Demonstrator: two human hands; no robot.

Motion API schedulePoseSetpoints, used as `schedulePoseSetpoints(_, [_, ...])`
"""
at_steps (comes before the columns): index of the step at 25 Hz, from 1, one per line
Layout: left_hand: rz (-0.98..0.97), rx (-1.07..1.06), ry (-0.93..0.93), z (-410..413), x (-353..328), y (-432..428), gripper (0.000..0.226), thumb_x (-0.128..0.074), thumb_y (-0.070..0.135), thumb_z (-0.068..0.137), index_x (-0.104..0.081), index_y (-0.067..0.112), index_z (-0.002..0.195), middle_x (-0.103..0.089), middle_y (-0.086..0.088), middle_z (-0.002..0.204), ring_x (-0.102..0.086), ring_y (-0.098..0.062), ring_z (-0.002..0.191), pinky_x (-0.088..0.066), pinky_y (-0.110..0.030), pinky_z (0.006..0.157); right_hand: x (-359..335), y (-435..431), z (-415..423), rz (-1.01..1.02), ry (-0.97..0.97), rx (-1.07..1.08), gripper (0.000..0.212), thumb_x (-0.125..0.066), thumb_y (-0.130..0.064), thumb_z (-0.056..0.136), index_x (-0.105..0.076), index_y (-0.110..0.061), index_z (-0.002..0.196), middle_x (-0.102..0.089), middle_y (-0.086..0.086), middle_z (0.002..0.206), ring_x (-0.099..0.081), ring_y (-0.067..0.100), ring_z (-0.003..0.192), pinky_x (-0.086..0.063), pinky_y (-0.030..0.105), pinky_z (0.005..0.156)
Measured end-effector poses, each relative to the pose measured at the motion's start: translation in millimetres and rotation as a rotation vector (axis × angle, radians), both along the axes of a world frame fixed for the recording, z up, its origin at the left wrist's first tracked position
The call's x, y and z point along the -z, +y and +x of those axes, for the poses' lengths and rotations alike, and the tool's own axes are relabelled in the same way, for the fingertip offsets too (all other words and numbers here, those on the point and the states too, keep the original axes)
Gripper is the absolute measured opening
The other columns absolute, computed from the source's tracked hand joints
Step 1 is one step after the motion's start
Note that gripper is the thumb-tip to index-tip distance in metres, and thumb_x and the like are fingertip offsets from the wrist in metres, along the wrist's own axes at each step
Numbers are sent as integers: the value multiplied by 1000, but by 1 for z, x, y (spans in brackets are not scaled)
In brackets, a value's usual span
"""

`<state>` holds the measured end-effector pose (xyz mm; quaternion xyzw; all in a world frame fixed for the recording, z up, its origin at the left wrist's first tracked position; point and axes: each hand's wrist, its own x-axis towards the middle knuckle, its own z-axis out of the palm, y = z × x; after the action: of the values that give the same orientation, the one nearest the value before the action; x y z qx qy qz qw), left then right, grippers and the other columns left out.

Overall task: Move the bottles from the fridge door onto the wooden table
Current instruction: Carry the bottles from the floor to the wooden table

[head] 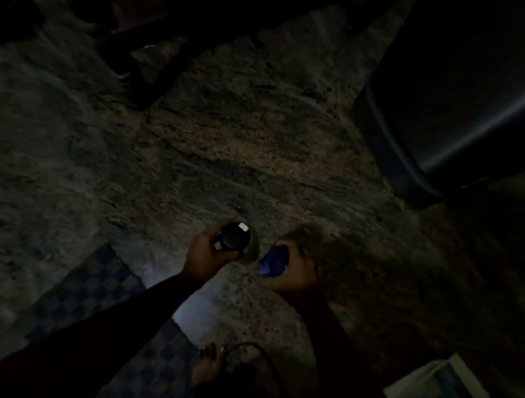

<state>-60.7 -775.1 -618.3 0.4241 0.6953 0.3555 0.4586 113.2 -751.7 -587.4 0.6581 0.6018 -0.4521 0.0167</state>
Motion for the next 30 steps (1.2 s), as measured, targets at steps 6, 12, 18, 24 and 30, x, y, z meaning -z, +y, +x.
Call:
schedulePoseSetpoints(6, [98,-83,-90,-37,-182,-3,51,-72,-6,70,-58,7,117,-62,-6,113,-61,0,102,-50,-16,85,-196,21,-38,239,56,-152,82,-79,-33,64,-38,-27,135,-43,2,140,-44,24,126,-39,32,99])
schedulePoseSetpoints(12, [294,-70,5,-61,-291,52,55,-81,4,62,-62,20,112,-69,3,107,-61,10,95,-50,-15,86,-299,85,-51,393,99,-277,81,-78,-42,61,-42,-31,133,-47,-1,136,-48,21,123,-42,34,101])
schedulePoseSetpoints(18, [413,-63,147,-59,-367,159,54,-85,21,58,-59,48,96,-67,29,94,-61,11,93,-49,-13,87,-375,209,-38,557,106,-460,78,-75,-51,64,-45,-30,133,-51,0,134,-51,19,121,-40,27,96])
schedulePoseSetpoints(24, [490,-119,112,-42,-417,282,48,-84,22,60,-62,45,96,-71,20,97,-64,2,99,-51,-25,91,-429,346,-29,706,64,-569,73,-71,-57,64,-46,-36,130,-54,-3,131,-52,18,118,-39,30,97])
schedulePoseSetpoints(30, [563,-129,113,-68,-449,414,53,-83,26,58,-64,26,108,-70,2,108,-64,-7,103,-52,-34,94,-469,478,-55,817,-13,-627,70,-65,-62,65,-45,-40,128,-54,-5,130,-52,18,118,-39,36,100])
